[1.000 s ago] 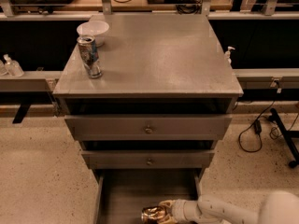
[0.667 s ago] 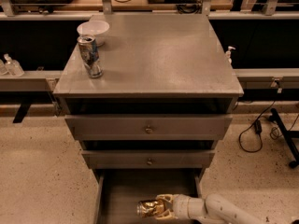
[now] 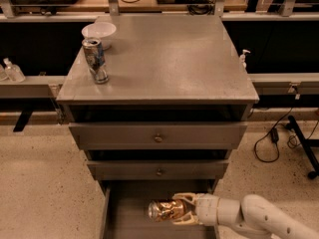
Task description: Pick orange can from bottom drawer and place on counter
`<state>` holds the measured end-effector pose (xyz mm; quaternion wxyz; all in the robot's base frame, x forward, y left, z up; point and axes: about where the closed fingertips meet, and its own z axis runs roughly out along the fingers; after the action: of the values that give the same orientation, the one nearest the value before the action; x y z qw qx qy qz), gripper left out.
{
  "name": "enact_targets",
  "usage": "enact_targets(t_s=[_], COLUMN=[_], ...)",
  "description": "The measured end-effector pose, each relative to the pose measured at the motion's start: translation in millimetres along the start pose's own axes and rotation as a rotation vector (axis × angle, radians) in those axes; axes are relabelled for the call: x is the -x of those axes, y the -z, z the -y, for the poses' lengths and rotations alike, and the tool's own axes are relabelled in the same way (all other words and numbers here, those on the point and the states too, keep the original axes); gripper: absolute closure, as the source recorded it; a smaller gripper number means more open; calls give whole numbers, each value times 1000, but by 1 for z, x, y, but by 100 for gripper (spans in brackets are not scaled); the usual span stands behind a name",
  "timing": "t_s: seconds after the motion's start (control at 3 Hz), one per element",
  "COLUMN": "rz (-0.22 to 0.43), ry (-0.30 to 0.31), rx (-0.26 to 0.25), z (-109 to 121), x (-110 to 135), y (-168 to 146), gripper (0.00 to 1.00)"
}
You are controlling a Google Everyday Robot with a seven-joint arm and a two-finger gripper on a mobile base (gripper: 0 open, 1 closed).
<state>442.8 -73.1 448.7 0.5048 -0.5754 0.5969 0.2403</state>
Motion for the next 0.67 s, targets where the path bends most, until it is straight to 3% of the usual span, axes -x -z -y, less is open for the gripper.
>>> enact_targets(t_s=[0.33, 0.67], rz=[-57, -83], ry=[-64, -53], rx=[34, 64], z=[35, 41], x=[38, 64], y=[52, 74], gripper=[100, 100])
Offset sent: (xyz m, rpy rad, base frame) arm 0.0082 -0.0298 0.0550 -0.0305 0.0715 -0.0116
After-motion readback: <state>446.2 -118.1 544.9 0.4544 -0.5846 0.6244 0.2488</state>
